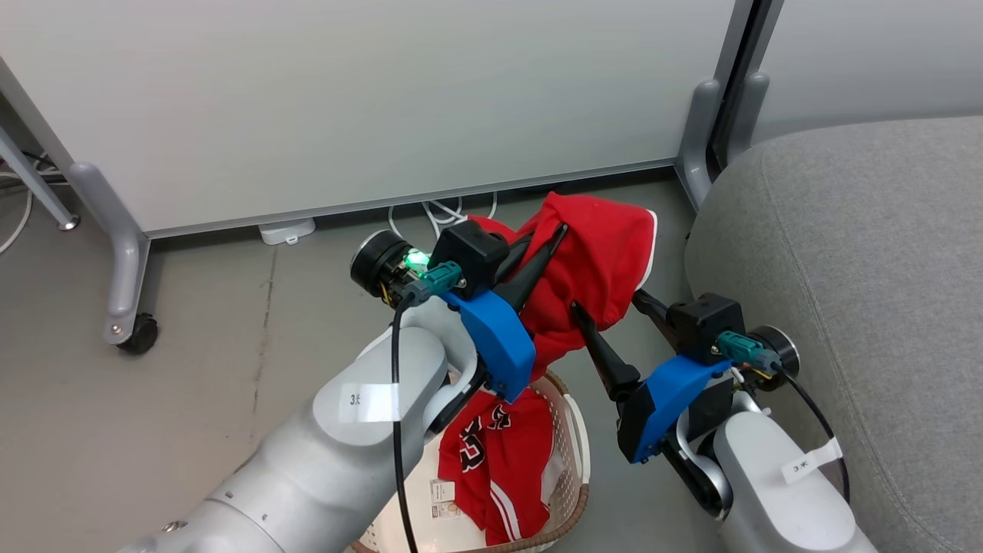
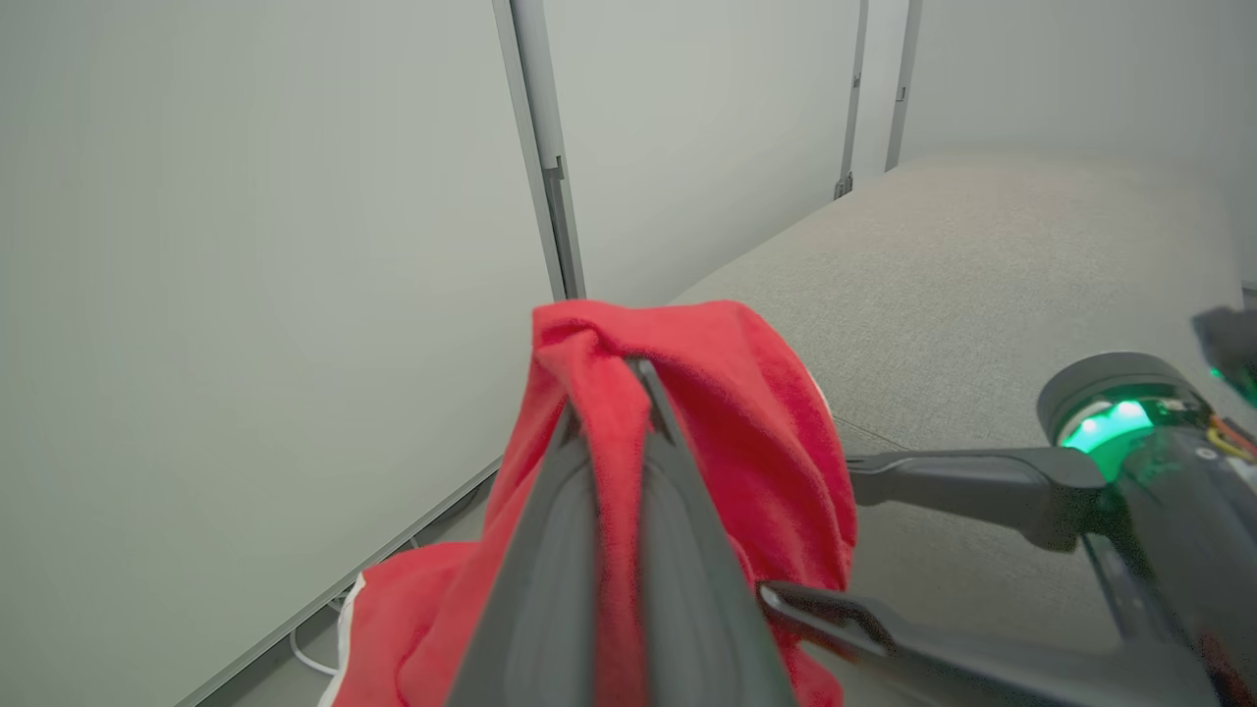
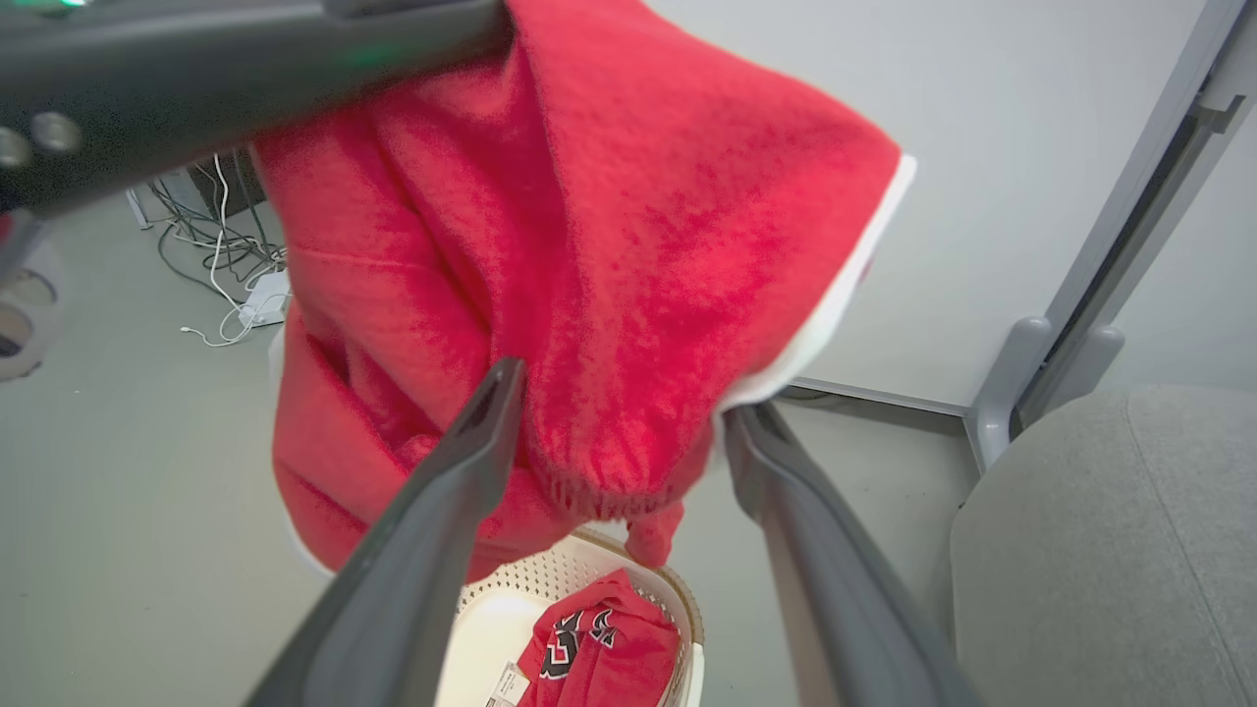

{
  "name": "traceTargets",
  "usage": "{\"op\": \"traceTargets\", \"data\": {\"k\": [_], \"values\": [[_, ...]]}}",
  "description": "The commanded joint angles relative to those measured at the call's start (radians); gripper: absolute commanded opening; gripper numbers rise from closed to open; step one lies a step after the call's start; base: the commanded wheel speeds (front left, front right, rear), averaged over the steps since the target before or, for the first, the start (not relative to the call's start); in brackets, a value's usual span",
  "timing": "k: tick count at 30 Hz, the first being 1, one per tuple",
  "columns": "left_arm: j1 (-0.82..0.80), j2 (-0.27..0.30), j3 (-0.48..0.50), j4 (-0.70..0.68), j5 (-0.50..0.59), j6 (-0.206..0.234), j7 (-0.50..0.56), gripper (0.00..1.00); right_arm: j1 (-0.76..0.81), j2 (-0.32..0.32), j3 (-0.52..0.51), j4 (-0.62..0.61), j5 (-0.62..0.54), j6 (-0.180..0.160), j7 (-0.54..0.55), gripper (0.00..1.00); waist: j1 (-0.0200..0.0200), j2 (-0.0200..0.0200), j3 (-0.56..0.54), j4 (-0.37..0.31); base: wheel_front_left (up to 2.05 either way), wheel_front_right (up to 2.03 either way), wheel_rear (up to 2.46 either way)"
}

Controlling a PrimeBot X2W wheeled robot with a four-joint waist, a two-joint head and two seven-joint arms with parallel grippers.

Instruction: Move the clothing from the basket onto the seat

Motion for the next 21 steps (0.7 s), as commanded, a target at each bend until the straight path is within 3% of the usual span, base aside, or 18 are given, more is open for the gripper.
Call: {"op": "traceTargets", "data": {"k": [1, 5, 6, 7, 8, 21], "values": [[-0.017, -0.001, -0.003, -0.006, -0.002, -0.001, -0.005, 0.00, -0.036, -0.003, 0.011, 0.031, 0.012, 0.000, -0.008, 1.00, 0.0000, -0.0001, 0.002, 0.002, 0.00, 0.00, 0.00], [-0.020, -0.002, -0.011, -0.012, -0.006, -0.001, -0.005, 0.00, -0.081, -0.003, 0.040, 0.088, 0.028, 0.000, -0.025, 1.00, 0.0000, -0.0001, 0.003, 0.007, 0.00, 0.00, 0.00], [-0.020, -0.002, -0.013, -0.013, -0.006, -0.001, -0.005, 0.00, -0.092, -0.003, 0.047, 0.100, 0.033, 0.000, -0.031, 0.87, 0.0000, -0.0001, 0.003, 0.008, 0.00, 0.00, 0.00], [-0.020, -0.002, -0.015, -0.013, -0.007, -0.001, -0.005, 0.00, -0.102, -0.003, 0.053, 0.112, 0.038, 0.000, -0.036, 0.32, 0.0000, -0.0001, 0.002, 0.009, 0.00, 0.00, 0.00], [-0.020, -0.002, -0.017, -0.013, -0.008, -0.001, -0.005, 0.00, -0.110, -0.003, 0.059, 0.124, 0.041, 0.000, -0.043, 0.00, 0.0000, -0.0001, 0.002, 0.010, 0.00, 0.00, 0.00], [0.000, 0.008, -0.012, -0.005, -0.012, -0.001, -0.005, 0.00, -0.139, -0.003, 0.103, 0.200, 0.089, 0.000, -0.099, 0.00, 0.0000, -0.0001, -0.015, 0.000, 0.00, 0.00, 0.00]]}}
